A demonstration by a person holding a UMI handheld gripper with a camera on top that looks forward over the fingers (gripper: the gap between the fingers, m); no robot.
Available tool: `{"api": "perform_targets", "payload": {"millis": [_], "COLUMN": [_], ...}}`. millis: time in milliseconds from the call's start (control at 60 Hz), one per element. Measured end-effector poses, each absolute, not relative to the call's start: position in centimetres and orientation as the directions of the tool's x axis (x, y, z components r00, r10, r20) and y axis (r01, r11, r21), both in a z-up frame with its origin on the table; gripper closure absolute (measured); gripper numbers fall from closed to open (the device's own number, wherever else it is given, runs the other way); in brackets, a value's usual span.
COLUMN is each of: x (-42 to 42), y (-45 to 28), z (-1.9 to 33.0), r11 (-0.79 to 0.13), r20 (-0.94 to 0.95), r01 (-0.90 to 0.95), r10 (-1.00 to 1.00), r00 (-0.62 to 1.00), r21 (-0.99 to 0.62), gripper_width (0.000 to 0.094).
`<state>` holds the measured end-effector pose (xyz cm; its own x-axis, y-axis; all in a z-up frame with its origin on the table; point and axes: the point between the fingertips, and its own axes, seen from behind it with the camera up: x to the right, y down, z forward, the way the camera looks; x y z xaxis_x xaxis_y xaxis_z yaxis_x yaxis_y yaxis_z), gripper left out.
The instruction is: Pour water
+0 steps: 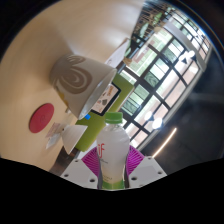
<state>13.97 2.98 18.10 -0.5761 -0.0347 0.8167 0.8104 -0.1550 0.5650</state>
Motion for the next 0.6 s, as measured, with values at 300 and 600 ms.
{"api": "perform_targets", "payload": {"millis": [300,600], "x": [13.1,13.8], "y": [2.5,3.5], "z": [16.8,20.6], "r11": [-0.077,-0.121], "r20": [0.688,0.938], "r01": [0.685,0.942], "r10": [0.039,-0.115], "r00": [-0.724,-0.327], "r21": [0.725,0.313], "gripper_width": [0.0643,0.0640]}}
